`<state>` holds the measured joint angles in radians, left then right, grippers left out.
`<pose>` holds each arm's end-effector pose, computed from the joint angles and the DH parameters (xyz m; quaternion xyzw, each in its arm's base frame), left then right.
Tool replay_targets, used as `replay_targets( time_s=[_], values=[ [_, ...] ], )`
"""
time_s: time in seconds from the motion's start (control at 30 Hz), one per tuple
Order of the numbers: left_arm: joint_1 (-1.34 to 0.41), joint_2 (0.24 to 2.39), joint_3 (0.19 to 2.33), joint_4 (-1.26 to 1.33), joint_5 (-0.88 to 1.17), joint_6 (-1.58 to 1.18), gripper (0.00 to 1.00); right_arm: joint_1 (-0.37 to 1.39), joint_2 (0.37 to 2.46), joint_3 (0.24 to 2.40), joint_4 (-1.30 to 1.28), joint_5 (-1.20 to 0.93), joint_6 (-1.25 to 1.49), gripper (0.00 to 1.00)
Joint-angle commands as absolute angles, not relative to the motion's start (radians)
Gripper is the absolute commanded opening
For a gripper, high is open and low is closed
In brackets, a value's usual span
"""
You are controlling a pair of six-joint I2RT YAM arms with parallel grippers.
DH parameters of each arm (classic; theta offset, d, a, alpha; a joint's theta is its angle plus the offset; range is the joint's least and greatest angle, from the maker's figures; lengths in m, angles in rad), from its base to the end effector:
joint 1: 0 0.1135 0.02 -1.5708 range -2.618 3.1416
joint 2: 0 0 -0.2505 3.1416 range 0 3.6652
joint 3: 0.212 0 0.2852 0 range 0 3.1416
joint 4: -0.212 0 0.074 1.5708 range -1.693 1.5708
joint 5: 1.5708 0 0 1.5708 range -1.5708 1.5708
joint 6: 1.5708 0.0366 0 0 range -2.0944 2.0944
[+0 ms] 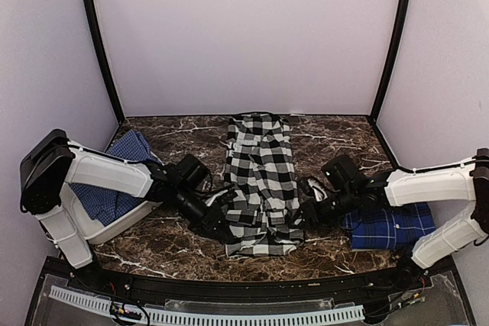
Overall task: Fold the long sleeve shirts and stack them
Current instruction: Pick up the rectangle-folded shirt from the center of the board.
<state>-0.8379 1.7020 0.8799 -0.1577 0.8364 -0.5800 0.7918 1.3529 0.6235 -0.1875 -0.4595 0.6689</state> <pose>0.2082 -0.2719 0.1166 -0.2297 -0.8517 0.4682 0.0509 0.1842 0.2097 0.1322 -0.1296 0.9159 0.3693 0.0891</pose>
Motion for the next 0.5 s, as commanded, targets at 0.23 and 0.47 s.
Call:
replay_targets(
  time_s=[0.23, 0.47],
  values=[
    [-0.656, 1.64, 0.927, -0.172, 0.678, -0.643, 0.22, 0.636, 1.325, 0.564, -0.078, -0.505, 0.704, 0.54],
    [-0.649, 1.727, 0.925, -0.075, 0.609, -0.714, 0.32, 0.615, 1.365, 0.503, 0.049, -0.543, 0.747, 0.55]
  ],
)
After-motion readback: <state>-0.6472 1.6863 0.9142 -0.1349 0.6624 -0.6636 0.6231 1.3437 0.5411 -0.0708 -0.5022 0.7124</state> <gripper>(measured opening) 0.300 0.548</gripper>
